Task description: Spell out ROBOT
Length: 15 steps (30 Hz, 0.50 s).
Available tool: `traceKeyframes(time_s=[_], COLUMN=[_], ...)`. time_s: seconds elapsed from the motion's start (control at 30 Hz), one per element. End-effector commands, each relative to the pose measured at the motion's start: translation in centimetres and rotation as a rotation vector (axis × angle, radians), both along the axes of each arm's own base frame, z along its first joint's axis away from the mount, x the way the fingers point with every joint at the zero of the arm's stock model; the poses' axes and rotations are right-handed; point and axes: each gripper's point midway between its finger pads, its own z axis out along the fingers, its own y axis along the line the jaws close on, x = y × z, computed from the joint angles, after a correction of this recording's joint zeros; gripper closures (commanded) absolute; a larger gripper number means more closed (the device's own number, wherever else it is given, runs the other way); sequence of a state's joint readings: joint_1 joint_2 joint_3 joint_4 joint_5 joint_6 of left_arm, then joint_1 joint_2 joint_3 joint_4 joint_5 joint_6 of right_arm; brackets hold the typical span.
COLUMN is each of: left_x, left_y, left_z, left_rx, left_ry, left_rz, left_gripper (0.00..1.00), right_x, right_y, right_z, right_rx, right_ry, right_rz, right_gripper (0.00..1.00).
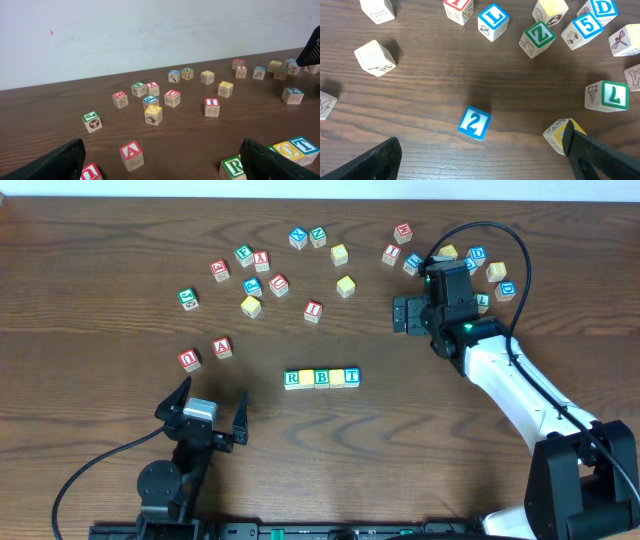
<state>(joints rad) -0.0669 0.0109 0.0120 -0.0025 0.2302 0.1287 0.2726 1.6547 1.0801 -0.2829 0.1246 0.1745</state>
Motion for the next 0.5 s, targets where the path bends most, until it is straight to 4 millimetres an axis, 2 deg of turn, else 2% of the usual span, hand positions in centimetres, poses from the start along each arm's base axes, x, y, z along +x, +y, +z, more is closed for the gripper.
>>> traceKeyframes(time_s=[0.0, 0.1, 0.23, 0.37, 0.47], left_x=[-0.2, -0.2, -0.2, -0.2, -0.2], left_y=[-0.1, -0.1, -0.1, -0.1, -0.1], left_z=[-1.4, -1.4, -1.4, -1.4, -1.4], left_rx=[0.007, 0.007, 0.007, 0.007, 0.007], left_ry=[0.050, 0.049, 0.050, 0.050, 0.049], left_rz=[-0.009, -0.009, -0.009, -0.009, -0.009], left_gripper=[0.03, 0.03, 0.03, 0.03, 0.03], right_x=[0.4, 0.4, 0.1, -0.7, -2.9], right_y=[-0.1, -0.6, -0.9, -1.1, -1.8], right_z=[0.6, 1.5, 4.9, 9.5, 12.3], right_rx=[-0.007, -0.033, -0.012, 0.052, 0.113], right_ry=[-0.015, -0.037, -0.128, -0.350, -0.562], right_rz=[0.000, -0.007, -0.017, -0.022, -0.035], right_gripper=[0.01, 0.01, 0.01, 0.01, 0.01])
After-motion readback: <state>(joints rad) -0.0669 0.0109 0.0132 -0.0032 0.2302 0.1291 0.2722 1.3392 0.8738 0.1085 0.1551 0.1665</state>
